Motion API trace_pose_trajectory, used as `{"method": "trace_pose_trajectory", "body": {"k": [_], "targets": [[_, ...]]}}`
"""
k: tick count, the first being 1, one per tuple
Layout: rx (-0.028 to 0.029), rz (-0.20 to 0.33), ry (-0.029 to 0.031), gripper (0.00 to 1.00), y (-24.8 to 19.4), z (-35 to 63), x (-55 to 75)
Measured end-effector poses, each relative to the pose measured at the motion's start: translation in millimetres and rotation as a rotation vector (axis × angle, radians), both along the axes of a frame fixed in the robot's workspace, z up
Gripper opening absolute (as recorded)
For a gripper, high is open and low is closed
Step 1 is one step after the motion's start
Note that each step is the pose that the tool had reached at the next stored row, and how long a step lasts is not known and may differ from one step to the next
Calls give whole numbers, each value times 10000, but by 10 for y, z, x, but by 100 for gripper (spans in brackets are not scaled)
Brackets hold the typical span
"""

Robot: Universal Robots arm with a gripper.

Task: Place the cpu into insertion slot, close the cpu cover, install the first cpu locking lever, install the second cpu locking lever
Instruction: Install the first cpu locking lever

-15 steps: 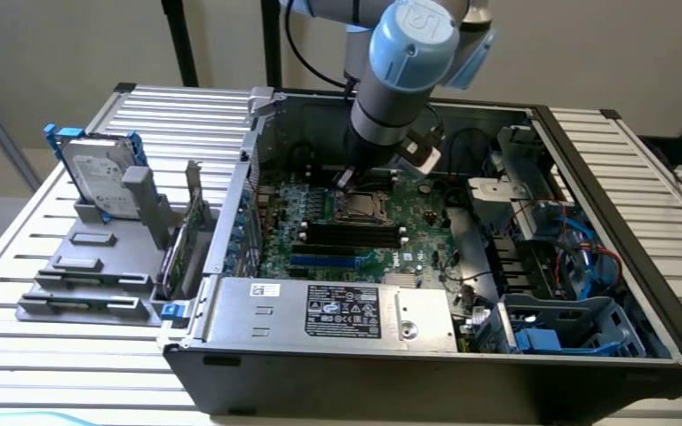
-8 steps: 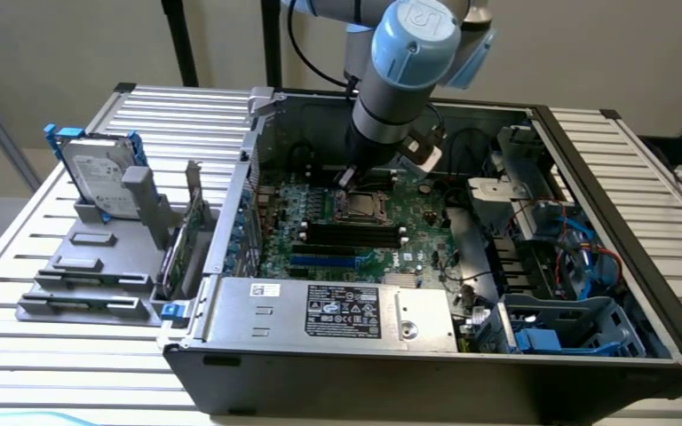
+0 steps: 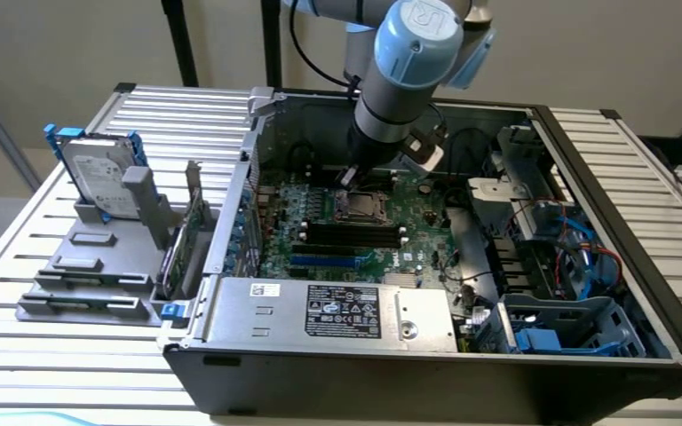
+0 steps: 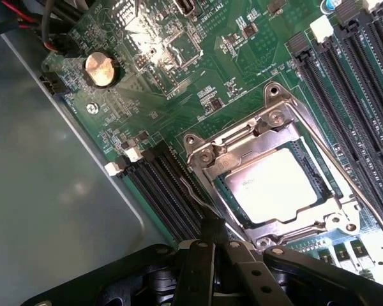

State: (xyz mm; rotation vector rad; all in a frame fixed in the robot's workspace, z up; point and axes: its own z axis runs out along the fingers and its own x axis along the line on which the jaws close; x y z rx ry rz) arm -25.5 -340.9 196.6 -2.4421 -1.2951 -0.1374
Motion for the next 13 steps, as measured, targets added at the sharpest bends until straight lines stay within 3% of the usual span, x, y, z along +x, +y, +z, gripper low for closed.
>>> {"method": "trace_pose_trajectory", "body": {"k": [13], "targets": [[-45,1,1,11,0,-10,137]]}}
